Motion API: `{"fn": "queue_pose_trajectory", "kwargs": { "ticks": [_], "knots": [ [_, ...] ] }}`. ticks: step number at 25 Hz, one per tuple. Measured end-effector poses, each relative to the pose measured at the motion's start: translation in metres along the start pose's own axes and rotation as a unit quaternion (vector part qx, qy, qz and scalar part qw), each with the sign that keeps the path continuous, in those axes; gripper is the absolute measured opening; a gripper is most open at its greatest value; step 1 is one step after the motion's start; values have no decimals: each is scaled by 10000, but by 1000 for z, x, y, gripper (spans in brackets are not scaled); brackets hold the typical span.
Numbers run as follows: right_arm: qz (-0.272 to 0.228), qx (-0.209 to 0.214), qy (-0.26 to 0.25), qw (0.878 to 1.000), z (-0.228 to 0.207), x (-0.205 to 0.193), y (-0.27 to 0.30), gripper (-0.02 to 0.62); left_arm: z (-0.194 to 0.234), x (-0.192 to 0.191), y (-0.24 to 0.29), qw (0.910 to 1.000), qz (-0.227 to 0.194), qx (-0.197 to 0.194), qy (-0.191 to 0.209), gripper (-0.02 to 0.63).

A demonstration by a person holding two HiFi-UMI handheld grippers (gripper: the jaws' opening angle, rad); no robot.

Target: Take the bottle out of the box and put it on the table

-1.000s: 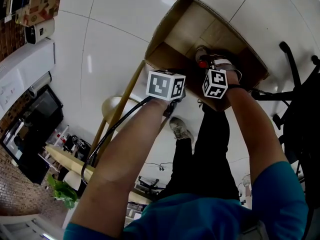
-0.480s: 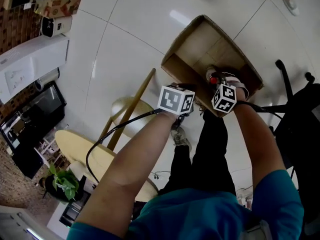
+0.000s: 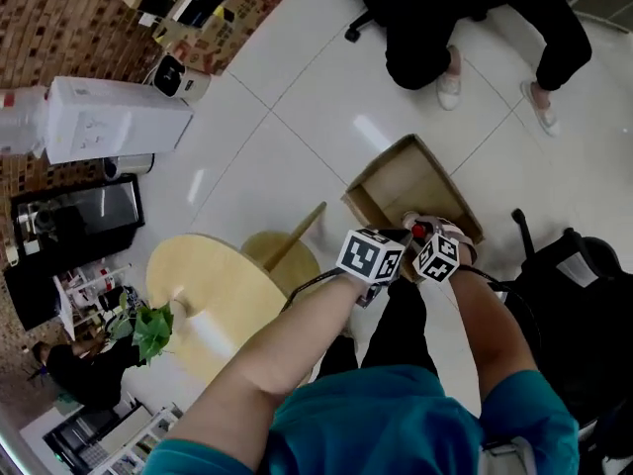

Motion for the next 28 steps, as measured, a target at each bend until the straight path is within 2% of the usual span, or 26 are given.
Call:
{"fn": "queue_pose_trajectory", "kwargs": {
  "ticks": [3, 7, 10, 14, 18, 23, 28],
  "knots": [
    [47, 39, 78, 10000, -1, 47, -81, 149, -54, 42, -79, 9994, -325, -104, 47, 0],
    [336, 199, -133, 9991, 23, 140, -213, 149, -120, 95, -236, 9954, -946, -121, -19, 0],
    [526, 443, -463, 9966, 50, 193, -281, 149, -148, 106, -330, 9890, -1474, 28, -156, 0],
    [762, 811, -1070, 9880, 92, 258, -354, 149, -178, 102, -433, 9731, -2272, 181, -346, 0],
    [852, 1089, -1780, 9743, 148, 336, -430, 149, -212, 83, -537, 9523, -3000, 506, -233, 0],
    [1041, 1264, -2296, 9594, 226, 409, -505, 149, -254, 28, -635, 9312, -3536, 888, 14, 0],
    [1118, 1165, -2805, 9462, 294, 475, -556, 150, -277, -21, -716, 9076, -3924, 1432, 433, 0]
  ]
}}
Point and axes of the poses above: the fingertips, and each gripper's own axes: y forward along the fingers, z to its left, x out of its top, the point moved 6 cm from there along -y, backward along the fingers, and after that the axes turned 9 degrees about y, right-handed, at the moved point
